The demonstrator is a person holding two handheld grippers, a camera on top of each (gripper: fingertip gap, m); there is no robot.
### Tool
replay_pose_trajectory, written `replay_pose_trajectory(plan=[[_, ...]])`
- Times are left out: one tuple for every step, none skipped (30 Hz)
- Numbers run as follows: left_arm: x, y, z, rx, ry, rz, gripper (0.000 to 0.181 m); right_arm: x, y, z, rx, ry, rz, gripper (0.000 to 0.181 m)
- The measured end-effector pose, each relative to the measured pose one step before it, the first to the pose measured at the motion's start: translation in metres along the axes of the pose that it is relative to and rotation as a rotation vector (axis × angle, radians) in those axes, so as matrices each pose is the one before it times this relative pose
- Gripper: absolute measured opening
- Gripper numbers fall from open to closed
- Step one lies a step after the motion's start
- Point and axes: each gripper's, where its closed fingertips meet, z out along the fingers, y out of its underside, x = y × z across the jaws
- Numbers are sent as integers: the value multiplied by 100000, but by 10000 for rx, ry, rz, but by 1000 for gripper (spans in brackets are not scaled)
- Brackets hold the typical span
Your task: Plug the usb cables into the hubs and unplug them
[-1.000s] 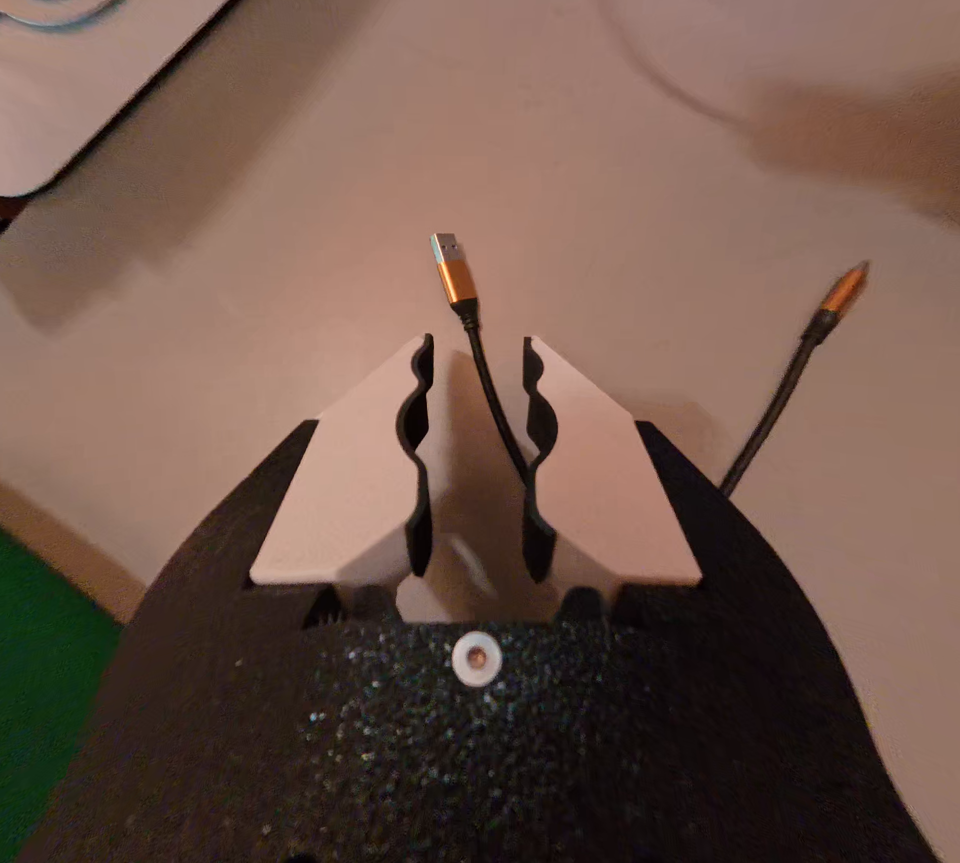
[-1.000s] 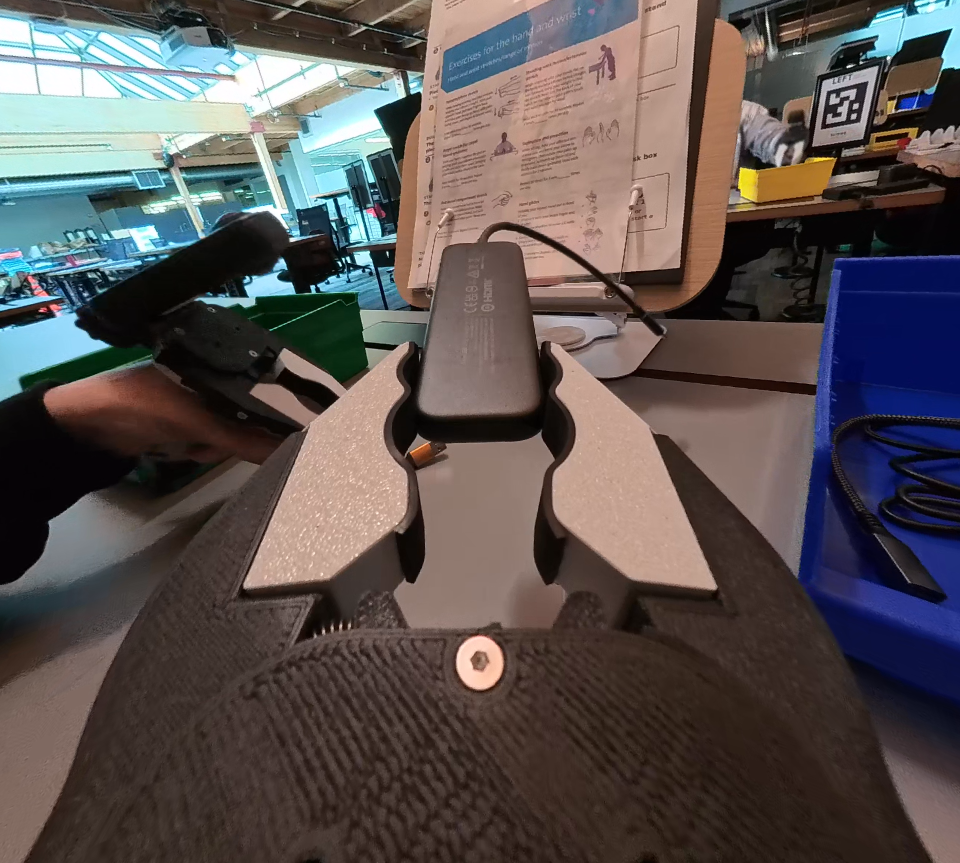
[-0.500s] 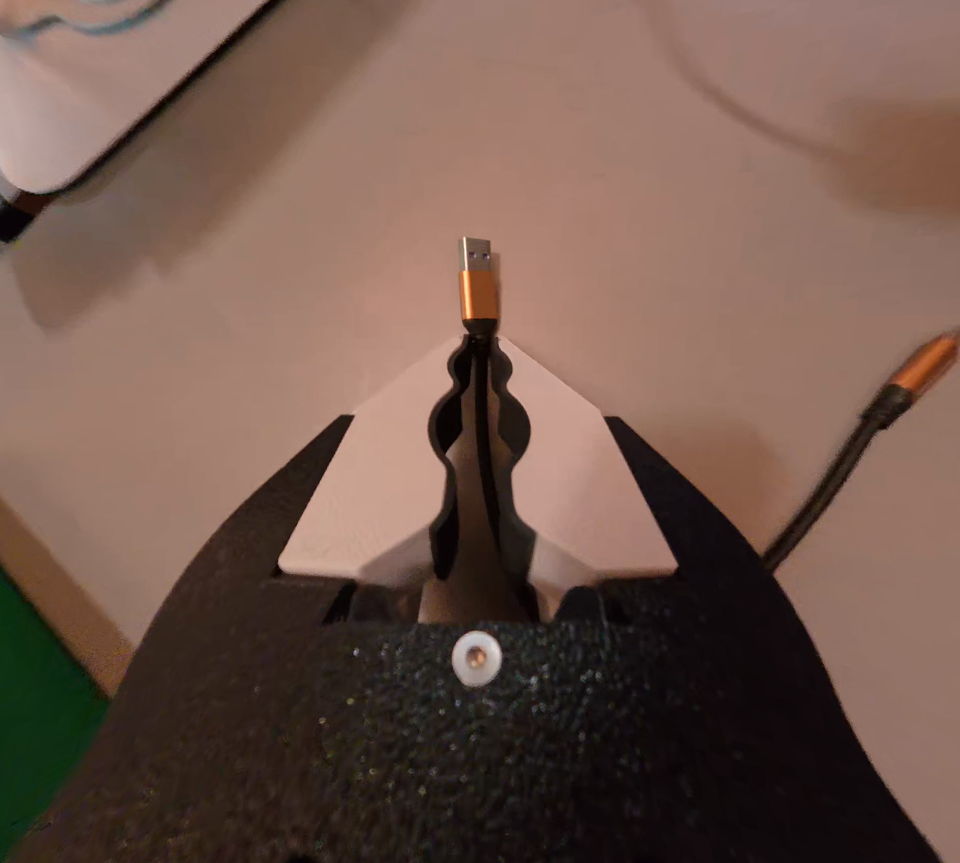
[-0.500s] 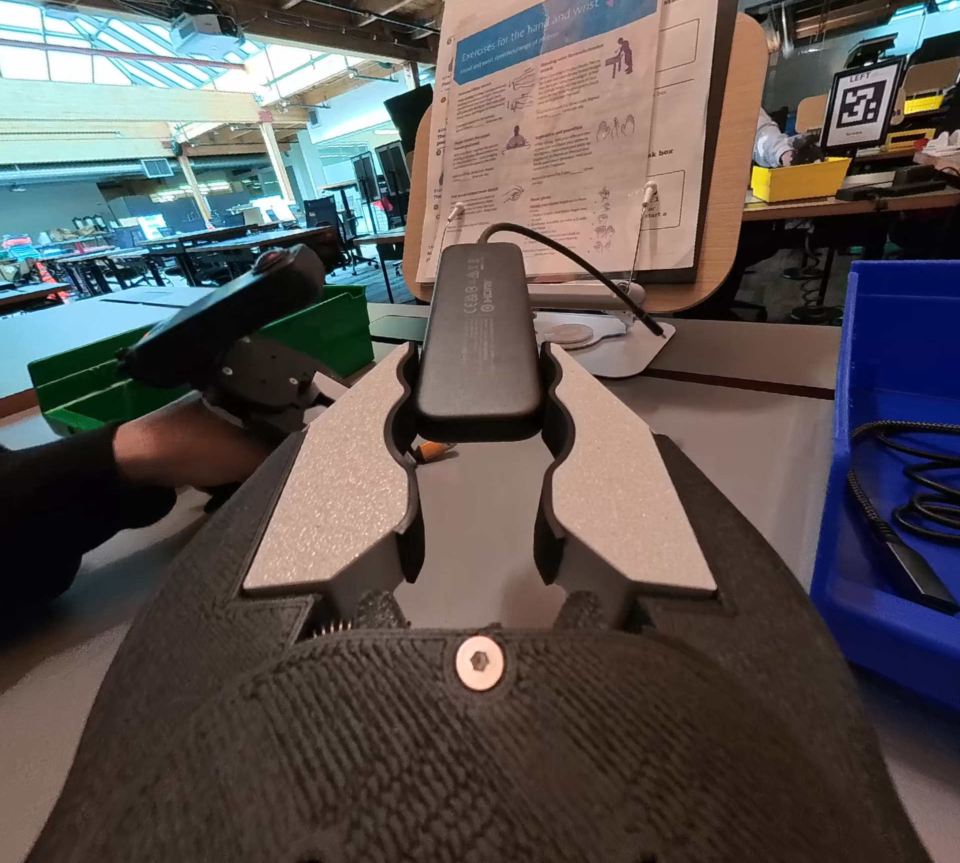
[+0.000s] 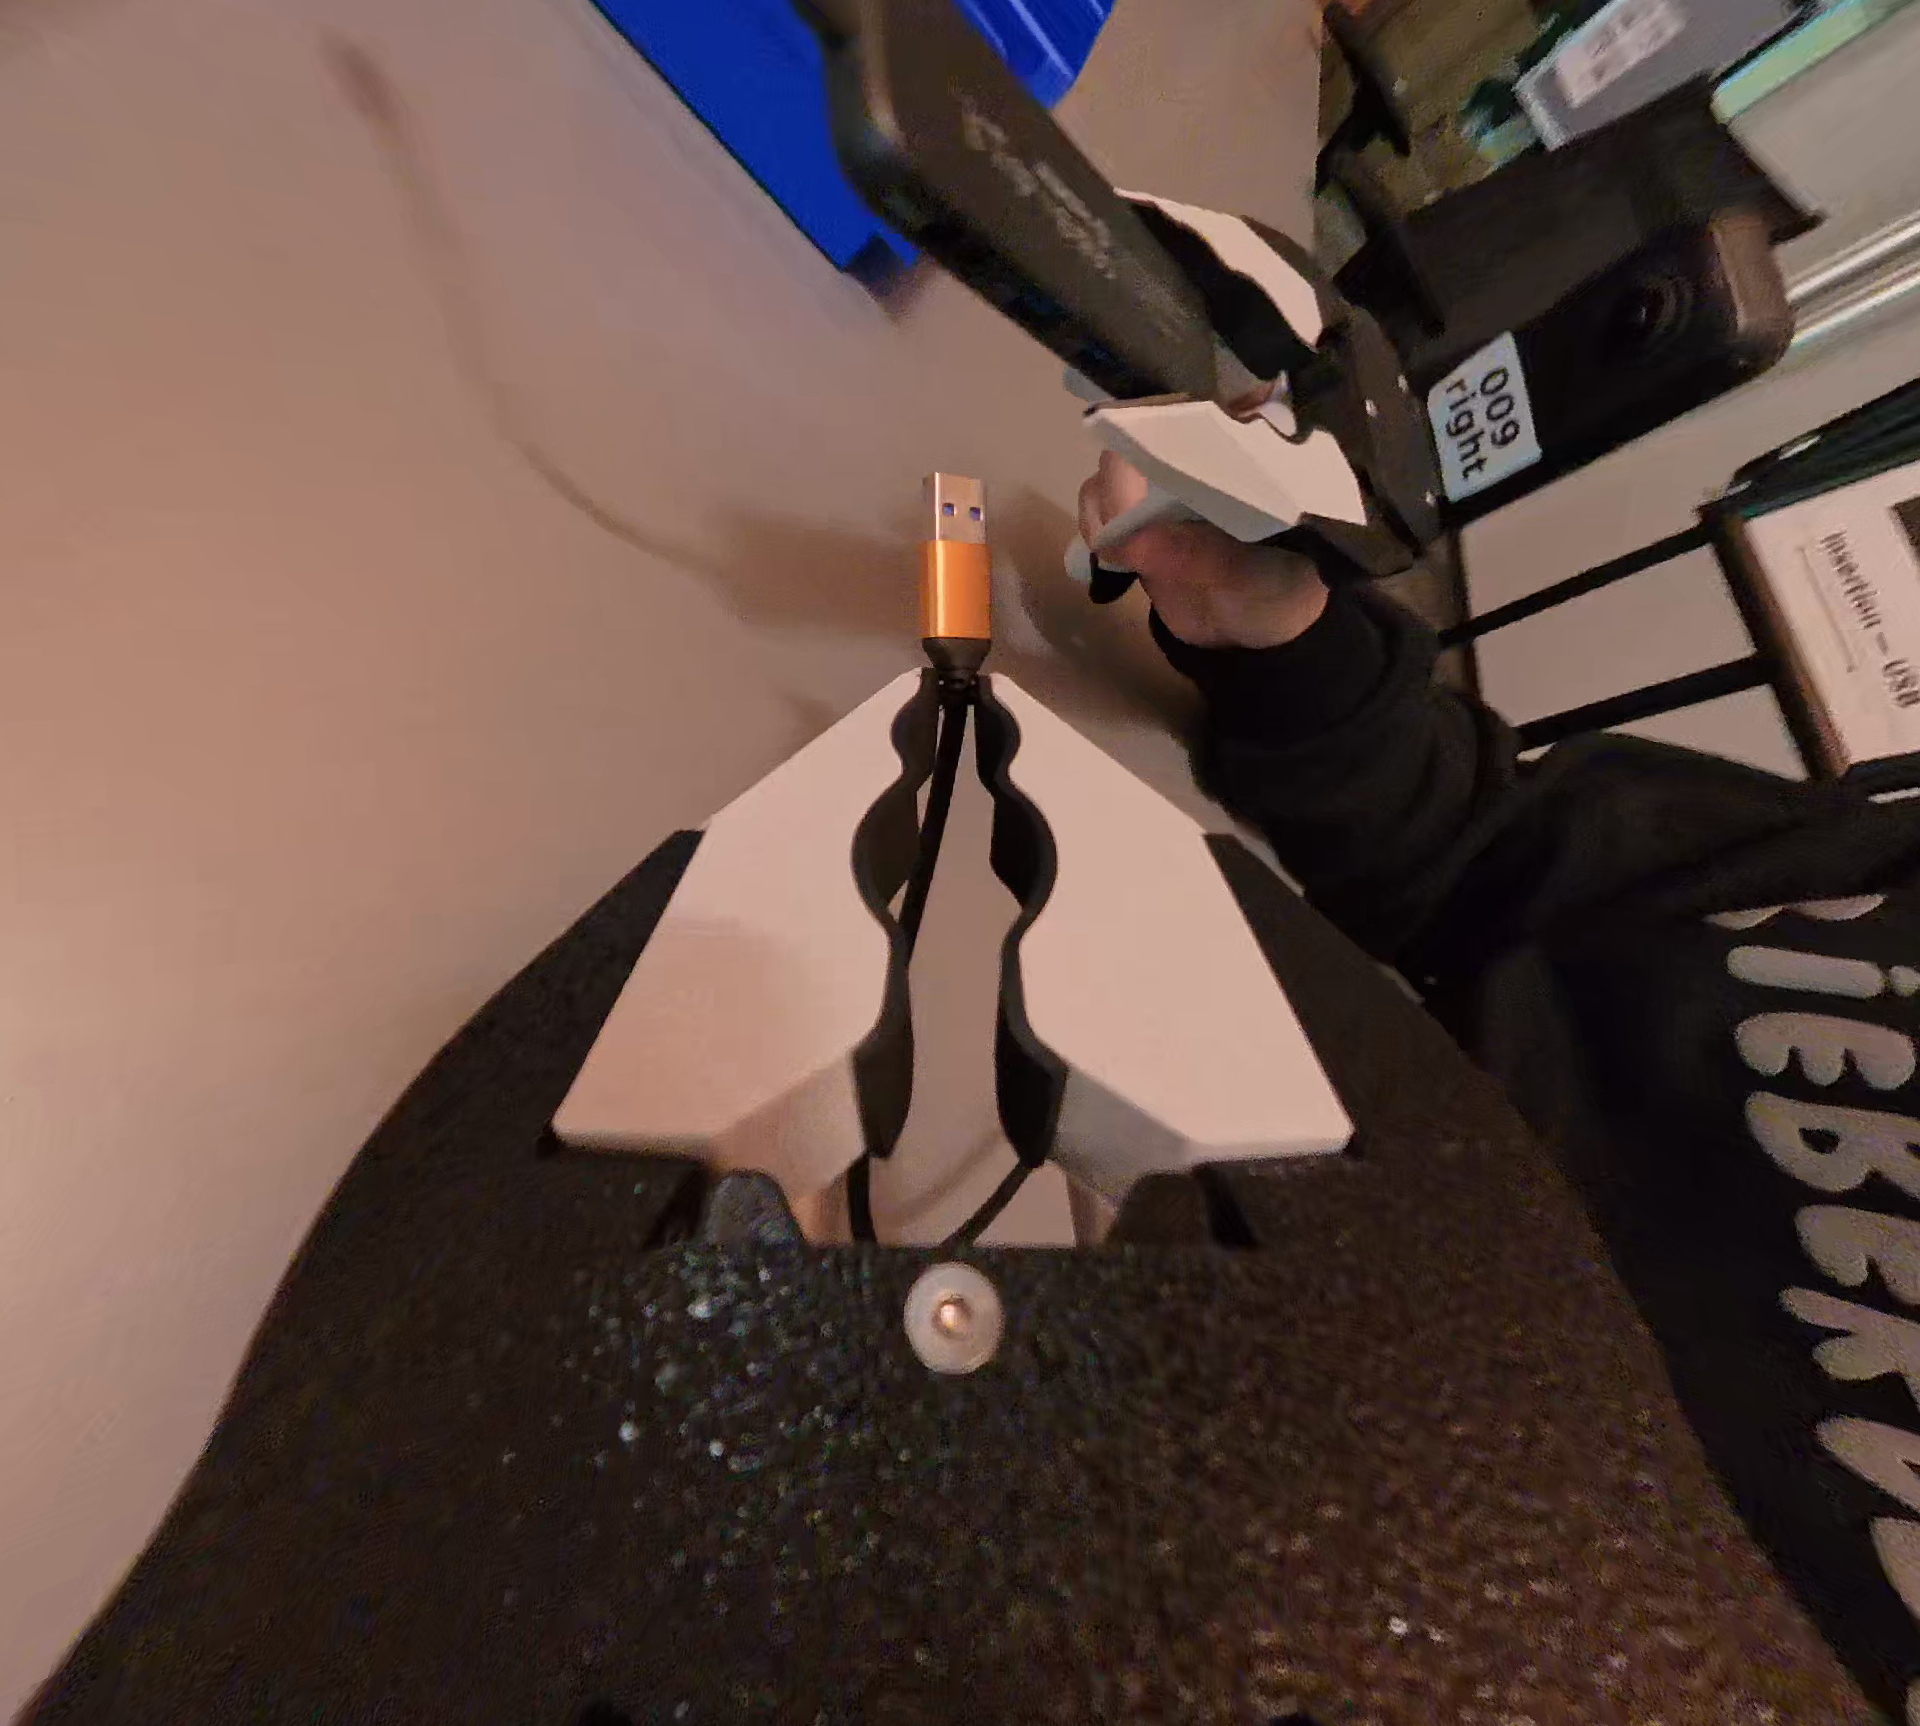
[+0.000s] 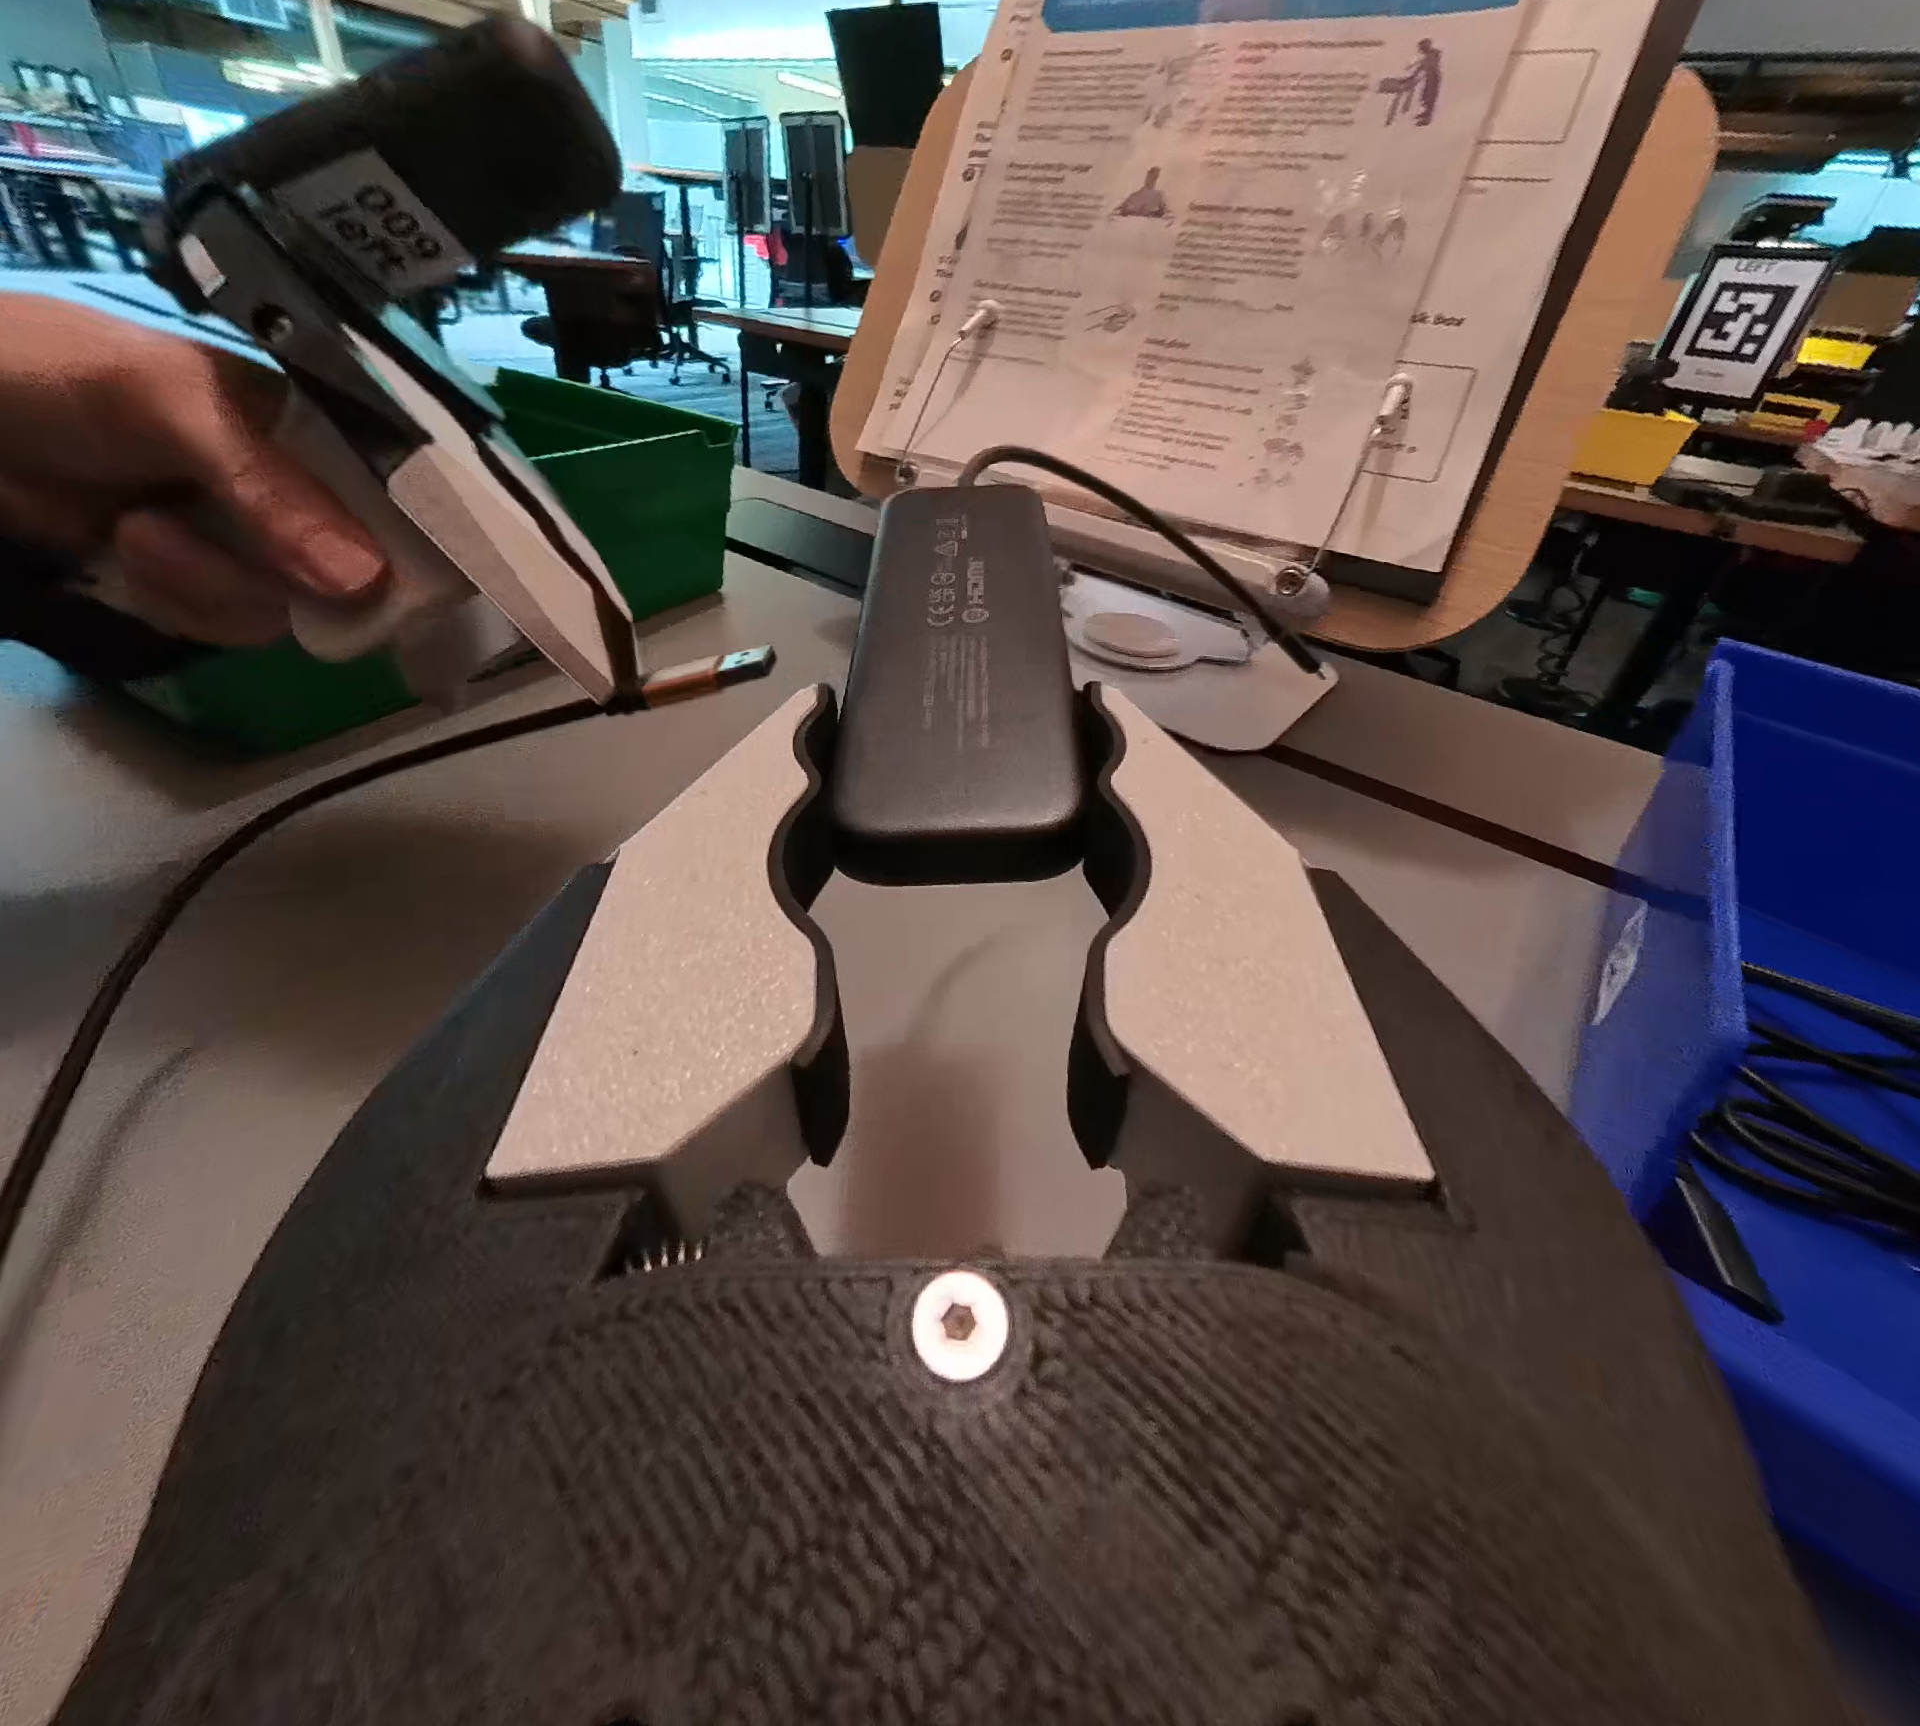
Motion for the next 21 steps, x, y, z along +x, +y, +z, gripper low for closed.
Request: replay_pose_trajectory(plan=[[249,35,65,-130,-251,260,4,-170,86,60,-36,-78,6,45],[221,-86,58,-31,-202,204,4,-138,81,66,-36,-37,-5,45],[267,-10,63,-73,-109,149,4,-188,75,64,-40,-58,-7,45],[32,-10,22,-59,-214,147,4,-209,60,81,-25,-52,-15,46],[-232,-55,-30,-12,-322,102,4,-234,7,71,2,-46,-26,46],[32,-115,-56,39,-92,64,4,-274,36,89,-15,-53,-32,46],[106,-220,-132,121,8,-16,4,-272,73,108,-37,-48,-62,46],[-108,-182,-179,100,-110,-3,4,-256,102,107,-54,-33,-93,45],[-79,-55,-180,25,-70,41,4,-248,86,97,-46,-30,-117,45],[-35,37,-143,-11,-14,-22,4,-249,86,90,-60,-54,-115,45],[-129,26,-104,-5,-67,-3,4,-89,36,62,-19,31,-76,45],[-57,132,-21,-65,-14,1,4,-91,29,43,-13,-6,-41,45],[-40,85,31,-48,9,-18,4,-94,-9,23,15,-35,-9,45],[-92,-6,54,19,-31,-30,4,-58,-8,15,23,-6,19,45],[-59,67,81,-36,-4,-18,4,-62,77,51,-41,-11,-3,46],[-54,65,73,-35,-27,3,4,-56,88,47,-39,6,-39,45],[-109,-2,49,4,-78,-6,4,-47,59,43,-23,33,-49,45],[-69,-109,23,53,-72,11,4,47,-13,8,0,103,-52,45],[-44,-206,-4,109,-97,15,4,9,-9,24,-10,88,-89,45],[-78,-117,-23,36,-164,81,4,82,70,12,-84,74,-148,46],[19,-179,14,65,-150,175,4,92,22,-30,-46,31,-77,46]])
